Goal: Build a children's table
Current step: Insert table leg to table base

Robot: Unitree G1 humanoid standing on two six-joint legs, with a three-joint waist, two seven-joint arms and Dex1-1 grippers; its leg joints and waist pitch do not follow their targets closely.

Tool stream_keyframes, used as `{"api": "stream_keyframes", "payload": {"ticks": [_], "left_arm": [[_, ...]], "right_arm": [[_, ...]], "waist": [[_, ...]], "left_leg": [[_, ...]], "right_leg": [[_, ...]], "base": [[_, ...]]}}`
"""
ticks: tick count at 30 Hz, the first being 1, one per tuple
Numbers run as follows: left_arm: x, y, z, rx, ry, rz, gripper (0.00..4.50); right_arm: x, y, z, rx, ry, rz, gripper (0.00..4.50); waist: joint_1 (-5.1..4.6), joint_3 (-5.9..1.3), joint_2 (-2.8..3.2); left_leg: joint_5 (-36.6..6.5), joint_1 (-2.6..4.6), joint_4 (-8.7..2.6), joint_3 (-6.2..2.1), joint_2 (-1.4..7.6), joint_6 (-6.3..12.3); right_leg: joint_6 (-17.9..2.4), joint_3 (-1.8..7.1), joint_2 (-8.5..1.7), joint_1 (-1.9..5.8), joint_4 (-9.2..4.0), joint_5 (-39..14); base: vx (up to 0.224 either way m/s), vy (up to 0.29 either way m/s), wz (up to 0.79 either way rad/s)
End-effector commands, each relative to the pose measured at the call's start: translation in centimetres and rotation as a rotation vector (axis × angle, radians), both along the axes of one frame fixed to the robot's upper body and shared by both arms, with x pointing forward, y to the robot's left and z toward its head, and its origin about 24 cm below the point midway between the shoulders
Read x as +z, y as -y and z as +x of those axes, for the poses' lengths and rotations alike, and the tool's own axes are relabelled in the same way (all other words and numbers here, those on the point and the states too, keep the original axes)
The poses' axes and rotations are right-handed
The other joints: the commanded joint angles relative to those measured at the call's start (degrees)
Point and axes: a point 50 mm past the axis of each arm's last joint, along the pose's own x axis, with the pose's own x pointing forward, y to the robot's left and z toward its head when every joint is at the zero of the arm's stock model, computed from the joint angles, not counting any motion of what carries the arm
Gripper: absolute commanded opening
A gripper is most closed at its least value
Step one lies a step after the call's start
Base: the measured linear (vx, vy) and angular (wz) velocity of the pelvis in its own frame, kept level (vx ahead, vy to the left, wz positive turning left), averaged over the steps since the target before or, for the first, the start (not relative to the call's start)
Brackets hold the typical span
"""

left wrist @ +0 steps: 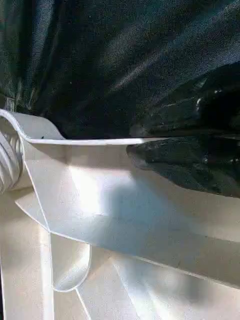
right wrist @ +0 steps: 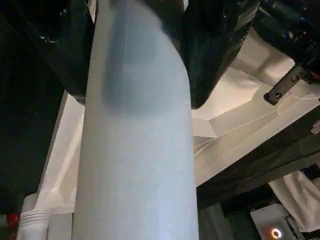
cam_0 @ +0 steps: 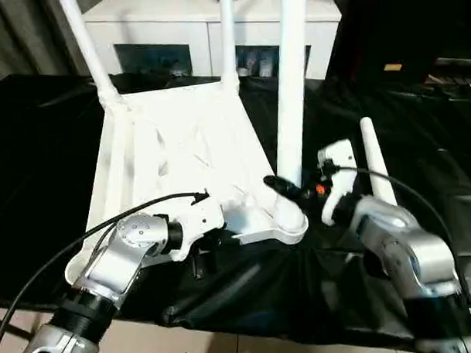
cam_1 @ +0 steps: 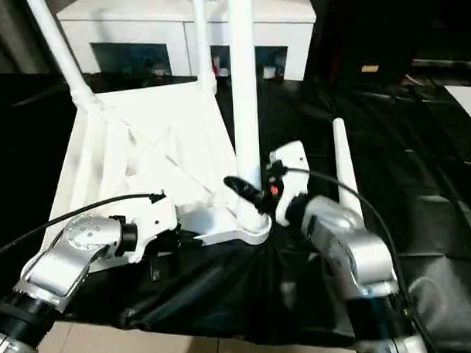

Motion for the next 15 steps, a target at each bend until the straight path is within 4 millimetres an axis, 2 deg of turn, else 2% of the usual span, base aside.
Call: {"api": "stream_keyframes", "payload": {"ticks": [1,3,5,8,15], "left_arm": [[0.1,0.6,-0.4,-0.029,0.007,-0.012,0.00],[0.2,0.6,-0.3,-0.027,0.009,-0.010,0.00],[0.2,0.5,-0.3,-0.024,0.010,-0.008,0.00],[0.2,0.5,-0.2,-0.022,0.012,-0.006,0.00],[0.3,0.6,-0.1,-0.017,0.018,-0.013,0.00]], "right_arm": [[-1.0,0.0,-0.3,0.009,-0.060,-0.009,1.84],[-1.2,0.1,-0.3,0.009,-0.069,-0.012,1.84],[-1.6,0.3,-0.5,0.013,-0.092,-0.018,1.84],[-1.8,0.5,-0.8,0.024,-0.109,-0.020,1.84],[-2.4,0.6,-0.4,-0.029,-0.103,0.037,1.84]], "waist": [[0.14,-3.76,-0.57],[0.17,-3.82,-0.59],[0.18,-3.91,-0.36],[0.19,-3.95,-0.56],[0.18,-3.97,-0.41]], "left_leg": [[-13.61,0.81,-3.93,-0.11,1.38,0.56],[-13.22,0.77,-3.89,-0.11,1.37,0.48],[-12.87,0.76,-3.80,-0.10,1.32,0.51],[-12.14,0.75,-3.71,-0.05,1.32,0.88],[-13.25,0.75,-3.72,-0.07,1.32,0.68]], "right_leg": [[-10.90,2.01,-2.80,2.56,-4.45,-11.12],[-10.87,2.03,-2.83,2.62,-4.42,-10.64],[-11.18,2.02,-2.80,2.65,-4.35,-9.35],[-11.54,1.98,-2.73,2.73,-4.23,-7.83],[-11.74,1.97,-2.89,2.61,-4.32,-9.33]], "base": [[0.000,0.000,0.00],[0.000,0.000,0.00],[0.000,0.000,0.00],[0.000,0.000,0.00],[0.000,0.000,0.00]]}}
